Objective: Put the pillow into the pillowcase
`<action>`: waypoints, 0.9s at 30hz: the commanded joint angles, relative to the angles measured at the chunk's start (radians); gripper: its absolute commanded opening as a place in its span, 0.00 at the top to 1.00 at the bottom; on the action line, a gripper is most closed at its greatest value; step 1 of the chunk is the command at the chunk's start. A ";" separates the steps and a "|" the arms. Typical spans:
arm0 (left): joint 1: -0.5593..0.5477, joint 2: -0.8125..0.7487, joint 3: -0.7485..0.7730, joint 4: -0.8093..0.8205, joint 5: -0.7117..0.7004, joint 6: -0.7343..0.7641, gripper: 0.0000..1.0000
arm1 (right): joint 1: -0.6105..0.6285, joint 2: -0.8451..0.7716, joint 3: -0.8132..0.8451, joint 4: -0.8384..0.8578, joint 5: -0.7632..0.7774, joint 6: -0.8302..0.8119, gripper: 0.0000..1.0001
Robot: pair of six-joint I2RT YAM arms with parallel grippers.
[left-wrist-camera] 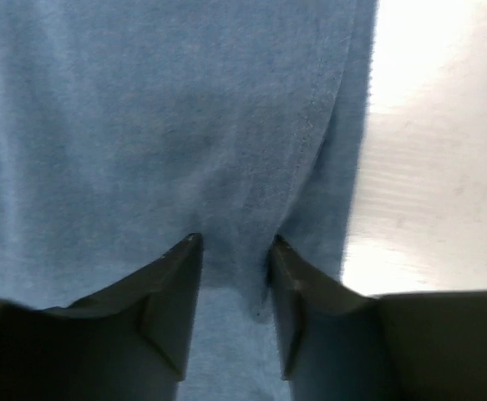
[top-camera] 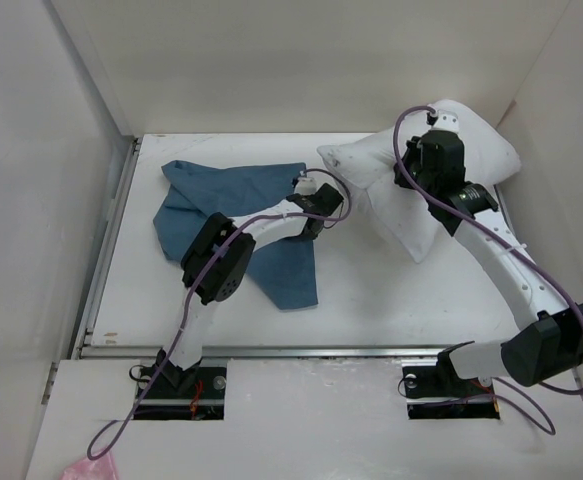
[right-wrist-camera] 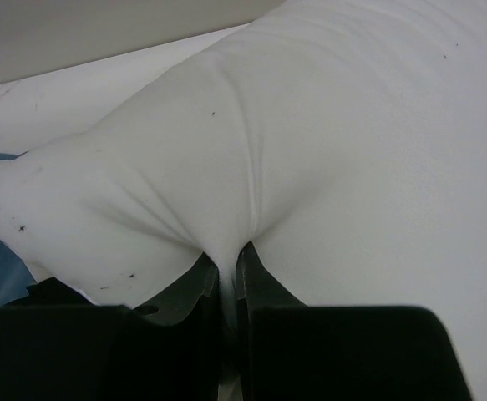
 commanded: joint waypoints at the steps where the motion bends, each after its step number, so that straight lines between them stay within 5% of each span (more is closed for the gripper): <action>1: -0.007 -0.035 0.032 -0.075 -0.068 -0.013 0.70 | -0.022 -0.030 0.028 0.082 0.010 0.030 1.00; 6: -0.007 -0.111 0.023 -0.075 -0.068 -0.013 0.82 | -0.022 -0.039 0.010 0.082 -0.002 0.030 1.00; 8: -0.007 -0.146 0.000 -0.066 -0.078 -0.013 1.00 | -0.022 -0.052 -0.002 0.082 -0.013 0.030 1.00; 21: -0.007 -0.359 -0.092 0.070 -0.096 0.056 1.00 | -0.022 -0.165 -0.197 0.101 -0.168 -0.102 1.00; 27: -0.007 -0.407 -0.103 0.084 -0.066 0.074 1.00 | 0.119 -0.142 -0.257 0.111 -0.191 -0.219 1.00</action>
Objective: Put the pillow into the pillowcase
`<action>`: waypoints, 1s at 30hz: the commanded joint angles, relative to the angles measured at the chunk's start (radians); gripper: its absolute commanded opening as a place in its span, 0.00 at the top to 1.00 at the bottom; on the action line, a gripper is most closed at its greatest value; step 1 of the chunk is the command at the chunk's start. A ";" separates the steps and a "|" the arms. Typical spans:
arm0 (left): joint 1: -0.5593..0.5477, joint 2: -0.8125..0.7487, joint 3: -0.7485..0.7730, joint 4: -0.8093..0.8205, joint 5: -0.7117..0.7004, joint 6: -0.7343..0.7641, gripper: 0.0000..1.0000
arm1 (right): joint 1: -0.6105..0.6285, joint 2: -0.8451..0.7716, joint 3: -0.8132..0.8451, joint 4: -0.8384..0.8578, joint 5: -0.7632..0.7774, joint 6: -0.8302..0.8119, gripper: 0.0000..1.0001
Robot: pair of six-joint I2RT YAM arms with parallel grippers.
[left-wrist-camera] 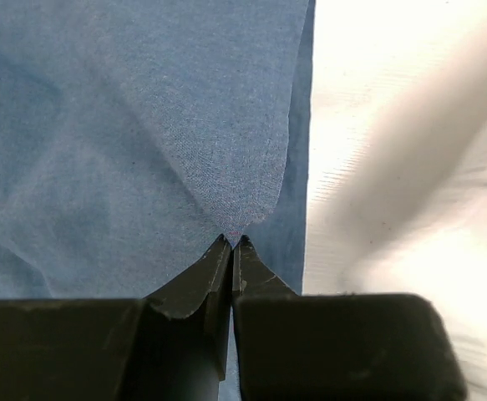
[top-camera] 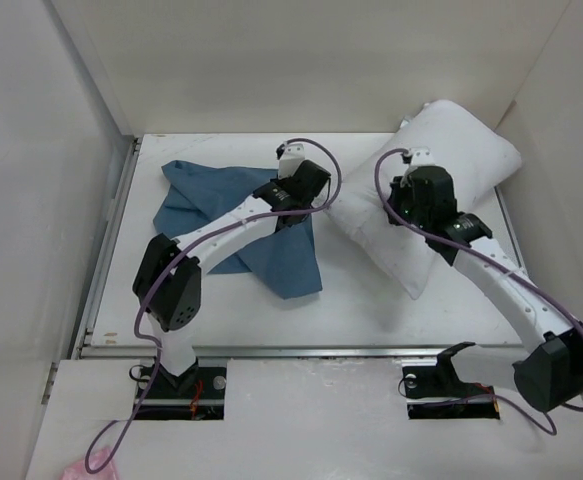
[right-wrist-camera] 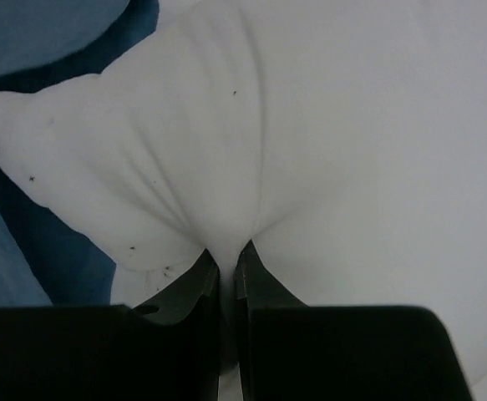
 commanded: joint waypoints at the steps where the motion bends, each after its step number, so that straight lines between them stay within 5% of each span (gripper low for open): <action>1: -0.003 -0.070 -0.014 0.024 0.013 0.025 1.00 | 0.121 0.008 -0.024 0.122 -0.017 -0.114 1.00; 4: -0.003 -0.089 -0.036 0.033 0.033 0.025 1.00 | 0.253 0.059 -0.024 0.122 0.133 -0.160 1.00; 8: -0.003 -0.140 -0.068 0.033 0.034 0.025 1.00 | 0.278 0.131 -0.014 0.113 0.187 -0.160 1.00; 19: -0.021 -0.214 -0.139 0.074 0.127 0.058 1.00 | 0.308 0.253 0.045 0.291 -0.099 -0.127 1.00; 23: -0.021 -0.214 -0.119 0.083 0.176 0.058 1.00 | 0.322 0.322 0.072 0.505 -0.200 -0.043 1.00; 30: -0.043 -0.261 -0.148 0.051 0.211 0.003 1.00 | 0.322 0.463 0.199 0.889 0.294 0.261 1.00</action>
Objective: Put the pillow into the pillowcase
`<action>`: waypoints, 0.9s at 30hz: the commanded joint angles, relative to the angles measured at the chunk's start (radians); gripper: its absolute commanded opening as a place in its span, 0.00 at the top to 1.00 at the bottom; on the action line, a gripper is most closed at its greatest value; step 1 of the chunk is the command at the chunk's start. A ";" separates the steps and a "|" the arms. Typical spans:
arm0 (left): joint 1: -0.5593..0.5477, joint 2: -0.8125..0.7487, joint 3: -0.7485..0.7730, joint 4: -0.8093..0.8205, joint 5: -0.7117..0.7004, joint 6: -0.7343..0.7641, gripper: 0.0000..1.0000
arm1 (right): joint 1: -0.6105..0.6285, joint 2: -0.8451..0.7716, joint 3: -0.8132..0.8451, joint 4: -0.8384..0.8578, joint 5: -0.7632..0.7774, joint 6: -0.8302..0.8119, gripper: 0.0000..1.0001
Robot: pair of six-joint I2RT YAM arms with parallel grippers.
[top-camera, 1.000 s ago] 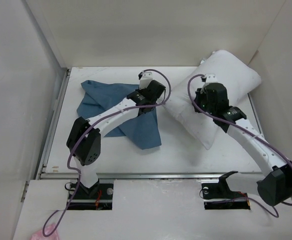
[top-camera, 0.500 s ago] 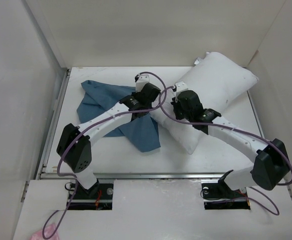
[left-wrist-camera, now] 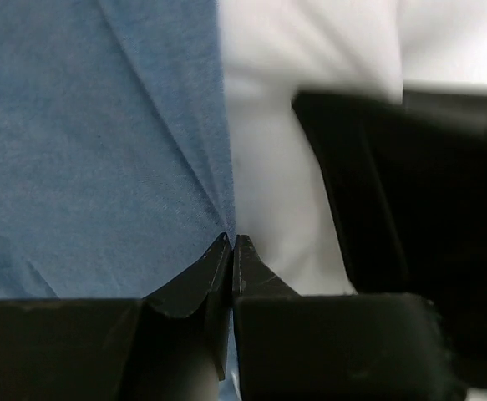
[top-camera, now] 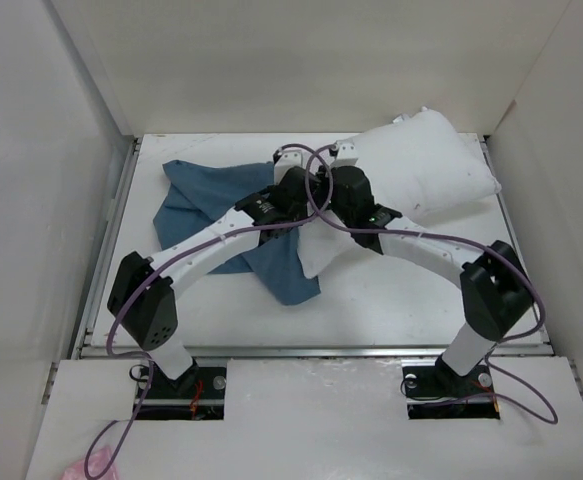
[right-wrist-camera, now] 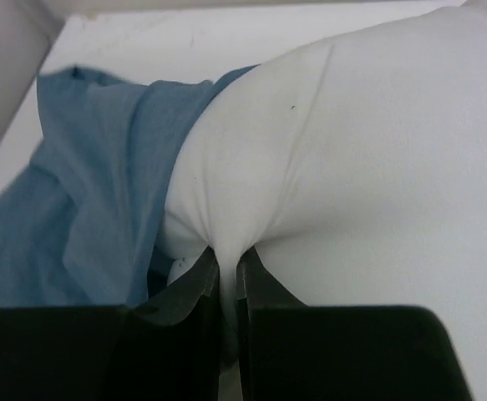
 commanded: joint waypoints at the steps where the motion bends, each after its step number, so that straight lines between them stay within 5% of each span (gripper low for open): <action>1: -0.022 -0.102 -0.026 0.003 0.053 -0.038 1.00 | 0.007 0.046 0.122 0.365 0.206 0.155 1.00; 16: -0.062 -0.201 -0.006 -0.161 0.145 -0.019 1.00 | 0.007 0.342 0.378 0.359 0.395 0.273 1.00; 27: -0.062 -0.260 -0.053 -0.333 0.068 -0.081 1.00 | -0.125 0.352 0.458 0.241 0.306 0.439 1.00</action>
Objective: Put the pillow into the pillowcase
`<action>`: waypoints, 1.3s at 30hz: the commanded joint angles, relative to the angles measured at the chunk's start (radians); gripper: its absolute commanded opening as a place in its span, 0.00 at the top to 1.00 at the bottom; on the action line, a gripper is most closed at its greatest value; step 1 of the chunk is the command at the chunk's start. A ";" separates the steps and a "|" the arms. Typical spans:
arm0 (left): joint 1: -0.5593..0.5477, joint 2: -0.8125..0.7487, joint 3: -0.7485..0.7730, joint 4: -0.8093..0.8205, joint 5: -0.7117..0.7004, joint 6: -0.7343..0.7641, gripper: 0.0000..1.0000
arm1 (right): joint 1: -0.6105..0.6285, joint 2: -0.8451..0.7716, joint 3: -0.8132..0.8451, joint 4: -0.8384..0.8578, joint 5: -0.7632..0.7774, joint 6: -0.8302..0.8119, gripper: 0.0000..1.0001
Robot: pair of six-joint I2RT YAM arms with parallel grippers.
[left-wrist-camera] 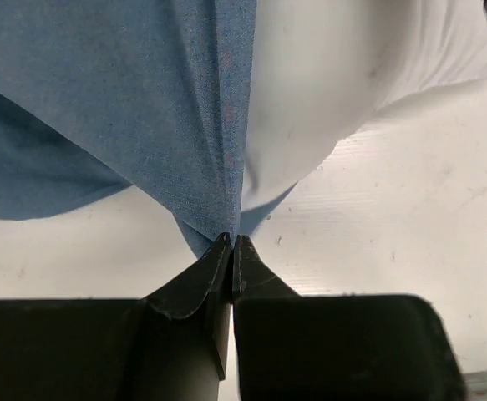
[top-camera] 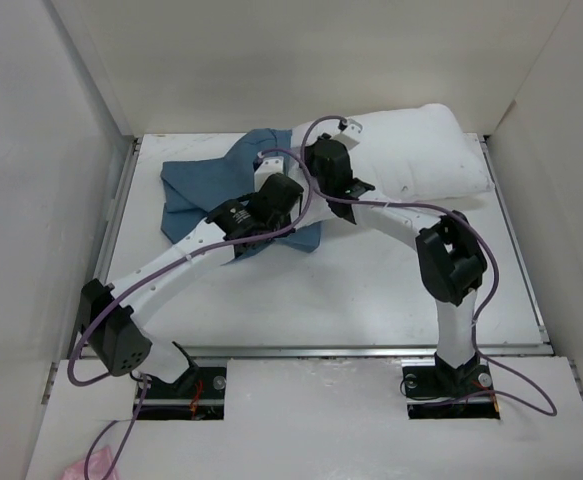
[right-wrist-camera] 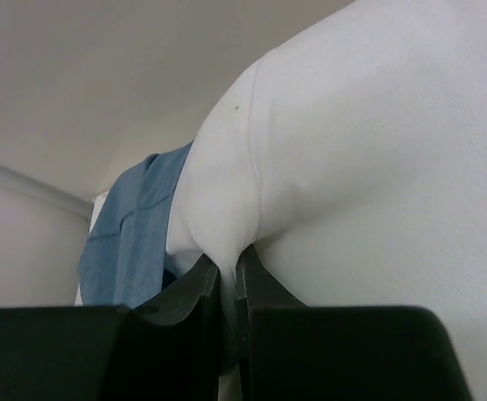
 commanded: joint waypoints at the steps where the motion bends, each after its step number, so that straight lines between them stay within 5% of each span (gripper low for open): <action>1: -0.039 -0.068 0.006 -0.109 0.087 -0.002 1.00 | -0.079 -0.015 0.087 0.107 0.035 0.075 1.00; 7: -0.048 -0.030 0.162 -0.018 0.251 0.113 1.00 | -0.046 0.040 0.104 0.121 0.044 0.170 1.00; 11: -0.048 -0.010 0.213 0.031 0.226 0.142 1.00 | -0.014 0.019 0.095 0.093 0.021 0.216 1.00; 17: 0.032 0.154 0.350 0.083 0.181 0.120 1.00 | 0.093 -0.139 -0.280 0.323 0.056 0.237 1.00; 21: 0.076 0.246 0.426 0.071 0.239 0.110 1.00 | 0.125 -0.207 -0.445 0.417 -0.053 0.274 1.00; 23: 0.076 0.257 0.454 0.024 0.206 0.110 0.99 | 0.135 -0.216 -0.470 0.378 -0.077 0.262 0.88; 29: 0.095 0.115 0.324 -0.041 0.000 0.029 0.04 | 0.135 -0.323 -0.439 0.028 -0.012 0.154 0.15; 30: 0.112 0.070 0.275 -0.041 -0.018 0.009 0.00 | 0.135 -0.361 -0.427 -0.068 0.033 0.153 0.06; 35: 0.220 0.055 0.229 -0.032 -0.072 -0.012 0.00 | 0.124 -0.443 -0.453 -0.158 0.111 0.069 0.04; 39: 0.302 0.174 0.349 -0.021 -0.048 0.067 0.00 | 0.113 -0.490 -0.453 -0.170 0.097 -0.041 0.04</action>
